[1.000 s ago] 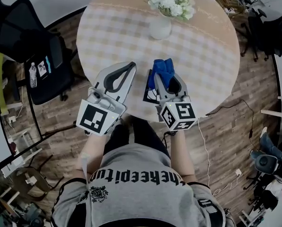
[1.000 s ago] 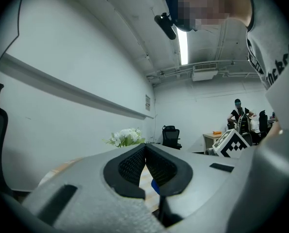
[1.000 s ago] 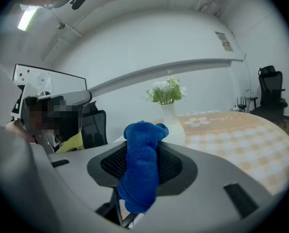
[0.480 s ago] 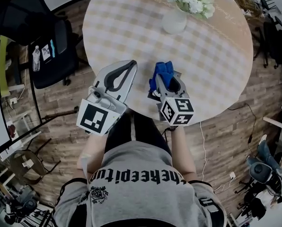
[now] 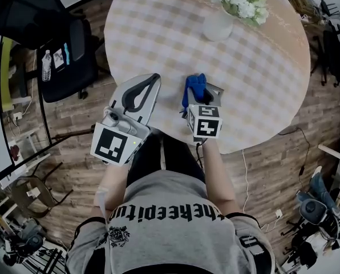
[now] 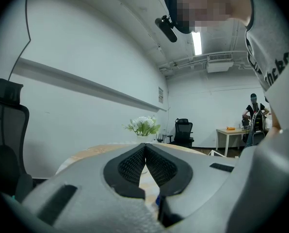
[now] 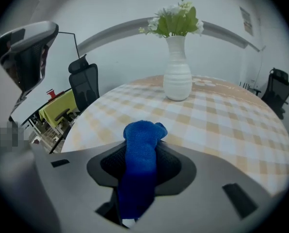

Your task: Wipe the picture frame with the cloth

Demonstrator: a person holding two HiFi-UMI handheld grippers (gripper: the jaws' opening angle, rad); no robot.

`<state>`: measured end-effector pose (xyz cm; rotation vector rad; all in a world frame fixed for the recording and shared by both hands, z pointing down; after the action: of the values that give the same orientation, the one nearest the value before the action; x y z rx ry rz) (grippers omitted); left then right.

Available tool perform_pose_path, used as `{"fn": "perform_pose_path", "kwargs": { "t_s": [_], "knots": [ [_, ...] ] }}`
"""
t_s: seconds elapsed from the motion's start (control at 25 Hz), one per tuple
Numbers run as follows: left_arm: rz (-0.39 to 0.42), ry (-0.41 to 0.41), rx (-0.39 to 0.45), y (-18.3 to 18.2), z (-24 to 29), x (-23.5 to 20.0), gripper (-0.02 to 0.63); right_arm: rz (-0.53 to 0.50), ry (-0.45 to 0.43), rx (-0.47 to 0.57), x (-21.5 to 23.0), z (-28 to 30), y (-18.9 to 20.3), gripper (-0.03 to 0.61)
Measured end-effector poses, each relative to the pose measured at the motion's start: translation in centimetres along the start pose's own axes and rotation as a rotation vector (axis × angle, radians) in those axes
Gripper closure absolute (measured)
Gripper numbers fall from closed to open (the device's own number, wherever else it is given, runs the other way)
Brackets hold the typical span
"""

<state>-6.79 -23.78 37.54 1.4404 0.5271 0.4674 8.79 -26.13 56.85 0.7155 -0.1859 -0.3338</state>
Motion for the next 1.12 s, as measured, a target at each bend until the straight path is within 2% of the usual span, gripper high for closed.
{"fn": "perform_pose_path", "kwargs": {
  "t_s": [0.12, 0.32, 0.84, 1.12],
  "knots": [
    [-0.005, -0.004, -0.019, 0.3, -0.3, -0.2, 0.598, -0.017, 0.016, -0.021, 0.4, -0.1, 0.2, 0.43],
    [0.002, 0.012, 0.019, -0.5, 0.0, -0.2, 0.598, -0.002, 0.068, -0.041, 2.5, -0.8, 1.0, 0.433],
    [0.006, 0.072, 0.01, -0.8, 1.1, 0.8, 0.598, 0.085, 0.186, -0.051, 7.1, -3.4, 2.6, 0.433],
    [0.009, 0.106, 0.014, -0.8, 1.4, 1.6, 0.598, 0.184, 0.178, -0.03, 8.3, -4.2, 3.4, 0.433]
  ]
}}
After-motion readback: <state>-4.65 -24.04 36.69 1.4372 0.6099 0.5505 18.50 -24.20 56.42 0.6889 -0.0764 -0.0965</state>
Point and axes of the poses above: the fingertips, and each gripper's own axes: z forward along the fingers, x to its right, y out of its underside, the point moved 4 cm from there along -z, backward along the fingers, and after that the axes turned 5 degrees about y, right-handed, at the moved point
